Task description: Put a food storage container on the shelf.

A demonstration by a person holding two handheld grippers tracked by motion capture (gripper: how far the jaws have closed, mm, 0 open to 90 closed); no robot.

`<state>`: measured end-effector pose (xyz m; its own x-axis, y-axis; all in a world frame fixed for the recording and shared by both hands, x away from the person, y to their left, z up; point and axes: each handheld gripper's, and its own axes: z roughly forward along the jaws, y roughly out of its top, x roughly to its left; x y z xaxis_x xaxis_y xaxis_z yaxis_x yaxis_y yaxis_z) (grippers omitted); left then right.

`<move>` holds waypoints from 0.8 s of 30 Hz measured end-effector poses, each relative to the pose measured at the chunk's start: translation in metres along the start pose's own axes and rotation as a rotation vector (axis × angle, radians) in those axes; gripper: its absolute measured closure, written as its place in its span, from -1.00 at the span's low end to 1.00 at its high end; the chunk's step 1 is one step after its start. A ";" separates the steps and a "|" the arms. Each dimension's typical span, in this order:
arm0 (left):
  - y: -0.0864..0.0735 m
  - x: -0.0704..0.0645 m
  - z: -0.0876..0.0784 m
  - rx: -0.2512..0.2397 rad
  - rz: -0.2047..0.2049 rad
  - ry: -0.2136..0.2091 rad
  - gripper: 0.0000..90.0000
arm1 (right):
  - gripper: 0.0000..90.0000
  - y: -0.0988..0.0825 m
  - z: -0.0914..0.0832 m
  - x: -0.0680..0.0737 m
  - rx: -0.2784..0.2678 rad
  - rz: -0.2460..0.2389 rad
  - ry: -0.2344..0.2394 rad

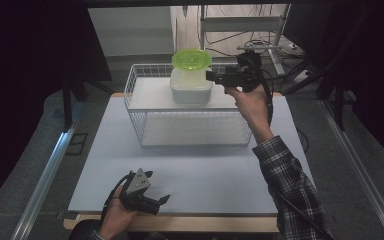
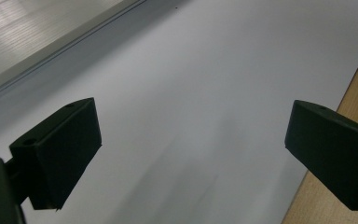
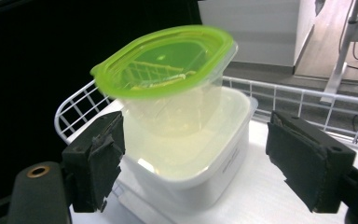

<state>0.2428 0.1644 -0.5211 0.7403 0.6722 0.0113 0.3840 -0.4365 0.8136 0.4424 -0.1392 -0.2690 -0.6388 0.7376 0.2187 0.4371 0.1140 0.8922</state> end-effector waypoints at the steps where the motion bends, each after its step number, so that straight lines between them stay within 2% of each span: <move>1: 0.000 0.000 0.000 0.000 -0.002 0.000 -0.93 | -0.56 -0.002 -0.002 0.000 0.000 -0.005 0.002; 11: 0.000 0.000 0.000 -0.004 -0.018 -0.011 -0.93 | -0.65 -0.024 -0.011 0.006 0.011 -0.075 -0.007; 20: 0.001 0.001 -0.001 -0.014 -0.040 -0.026 -0.93 | -0.75 -0.044 -0.014 0.013 0.045 -0.133 -0.002; 24: 0.000 0.002 -0.001 -0.015 -0.043 -0.029 -0.93 | -0.78 -0.054 -0.014 0.014 0.059 -0.138 0.010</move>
<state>0.2437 0.1657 -0.5202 0.7392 0.6723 -0.0401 0.4075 -0.3990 0.8214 0.4010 -0.1448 -0.3085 -0.7013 0.7059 0.0998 0.3808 0.2526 0.8895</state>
